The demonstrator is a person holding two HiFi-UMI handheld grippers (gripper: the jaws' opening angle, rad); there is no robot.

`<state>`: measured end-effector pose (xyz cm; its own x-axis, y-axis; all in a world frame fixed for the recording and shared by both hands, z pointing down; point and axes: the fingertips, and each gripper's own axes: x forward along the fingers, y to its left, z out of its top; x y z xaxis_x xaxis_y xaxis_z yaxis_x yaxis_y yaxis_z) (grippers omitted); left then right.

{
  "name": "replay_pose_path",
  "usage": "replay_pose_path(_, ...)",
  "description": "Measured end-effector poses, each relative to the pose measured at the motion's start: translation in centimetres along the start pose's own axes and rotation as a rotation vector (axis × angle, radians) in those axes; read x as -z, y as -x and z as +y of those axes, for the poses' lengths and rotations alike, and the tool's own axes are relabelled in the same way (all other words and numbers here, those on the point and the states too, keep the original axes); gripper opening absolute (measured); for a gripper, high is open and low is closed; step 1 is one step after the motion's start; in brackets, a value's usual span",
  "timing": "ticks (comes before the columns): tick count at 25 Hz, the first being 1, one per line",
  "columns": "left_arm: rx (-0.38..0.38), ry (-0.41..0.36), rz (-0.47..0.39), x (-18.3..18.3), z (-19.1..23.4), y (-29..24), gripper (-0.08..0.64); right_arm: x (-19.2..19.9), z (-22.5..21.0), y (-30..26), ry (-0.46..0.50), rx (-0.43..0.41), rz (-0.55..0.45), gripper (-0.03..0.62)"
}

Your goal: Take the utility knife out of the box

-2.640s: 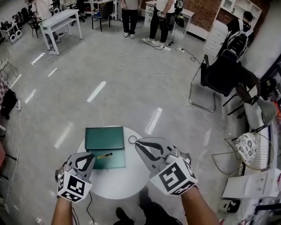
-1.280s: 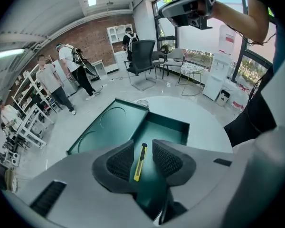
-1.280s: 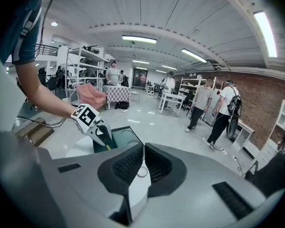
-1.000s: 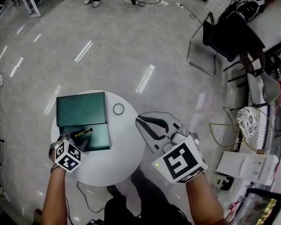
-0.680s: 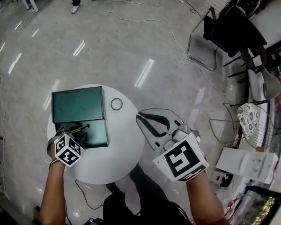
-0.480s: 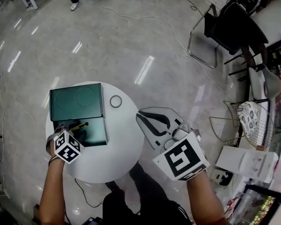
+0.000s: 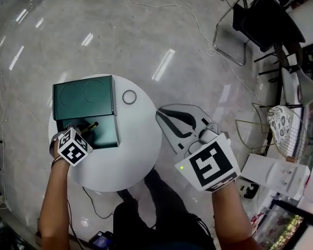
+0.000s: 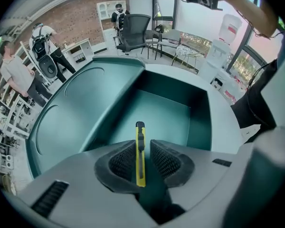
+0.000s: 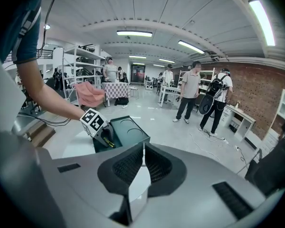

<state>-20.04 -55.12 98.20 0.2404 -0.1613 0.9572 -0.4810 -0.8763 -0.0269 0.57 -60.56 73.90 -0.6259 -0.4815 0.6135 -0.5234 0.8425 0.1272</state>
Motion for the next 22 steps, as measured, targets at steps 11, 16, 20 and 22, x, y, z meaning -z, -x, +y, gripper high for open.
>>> replay_pose_path(11,-0.021,0.019,-0.027,-0.2,-1.6,0.8,0.066,-1.5,1.0,1.0,0.013,0.002,-0.013,0.04)
replay_pose_path(16,-0.056,0.024,-0.066,-0.1,-1.9,4.3,0.066,-3.9,2.0,2.3,0.028,0.01,-0.023,0.04)
replay_pose_path(20,-0.096,0.039,-0.111,-0.3,-2.1,8.4,0.066,-6.0,3.3,4.0,0.034,0.019,-0.037,0.04)
replay_pose_path(22,-0.12,0.05,-0.14,-0.6,-2.1,11.0,0.066,-7.3,3.8,5.0,0.031,0.023,-0.046,0.04)
